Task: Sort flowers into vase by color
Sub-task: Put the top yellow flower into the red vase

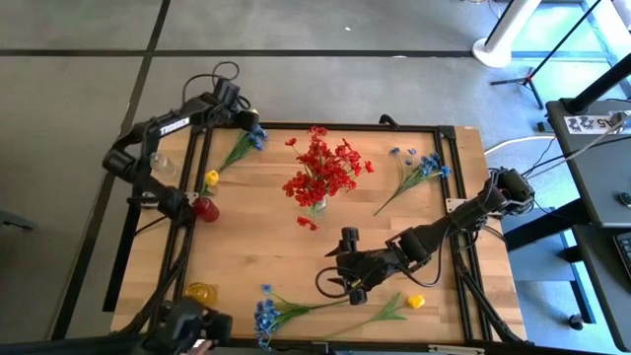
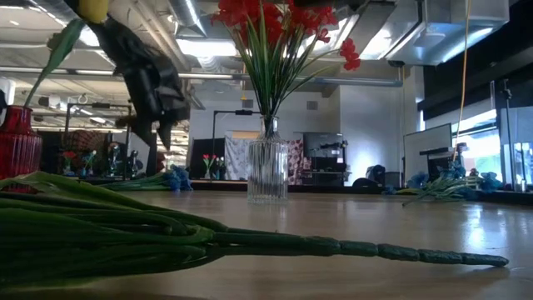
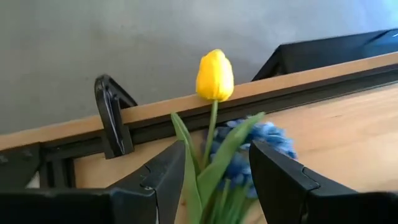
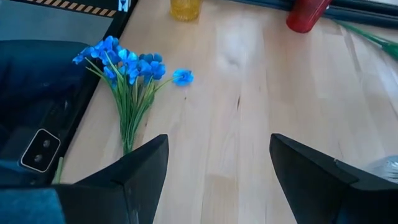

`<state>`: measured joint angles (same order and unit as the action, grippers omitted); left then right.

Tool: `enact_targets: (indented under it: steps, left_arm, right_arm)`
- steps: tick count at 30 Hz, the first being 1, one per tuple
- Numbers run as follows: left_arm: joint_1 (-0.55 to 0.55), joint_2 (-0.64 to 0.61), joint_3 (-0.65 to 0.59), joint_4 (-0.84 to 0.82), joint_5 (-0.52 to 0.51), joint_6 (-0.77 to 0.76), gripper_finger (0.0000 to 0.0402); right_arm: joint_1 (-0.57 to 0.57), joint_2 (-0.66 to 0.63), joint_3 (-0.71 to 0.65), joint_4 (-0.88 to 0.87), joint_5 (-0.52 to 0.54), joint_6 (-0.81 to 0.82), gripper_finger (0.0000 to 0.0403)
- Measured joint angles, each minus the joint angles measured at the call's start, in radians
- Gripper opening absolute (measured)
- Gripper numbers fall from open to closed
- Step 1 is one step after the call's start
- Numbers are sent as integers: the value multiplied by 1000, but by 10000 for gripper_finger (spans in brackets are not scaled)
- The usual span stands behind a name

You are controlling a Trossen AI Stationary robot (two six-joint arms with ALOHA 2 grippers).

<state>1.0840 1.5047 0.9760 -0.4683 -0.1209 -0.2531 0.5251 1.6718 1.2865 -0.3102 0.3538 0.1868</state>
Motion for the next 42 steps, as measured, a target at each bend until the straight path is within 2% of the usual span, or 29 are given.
enact_targets:
  steps: [13,19,23,27,30,36,42]
  left_arm:
    - [-5,204,0,13,-32,-6,174]
    - [-77,211,0,10,38,-6,174]
    - [-112,211,0,11,-4,-2,174]
    - [-109,211,0,14,-90,-7,174]
    - [-99,211,0,43,-105,-35,174]
    - [-61,211,0,60,-73,-97,172]
    - [-47,211,-5,31,26,-123,142]
  right_arm:
    - [-2,50,-2,-17,-27,21,280]
    - [-2,53,-2,-7,-33,19,280]
    - [-2,53,-2,-9,-34,19,280]
    - [-1,53,-1,-7,-34,25,280]
    - [-1,53,-1,-7,-34,30,280]
    - [-1,53,-1,-8,-34,30,280]
    - [-1,53,-1,-8,-34,26,280]
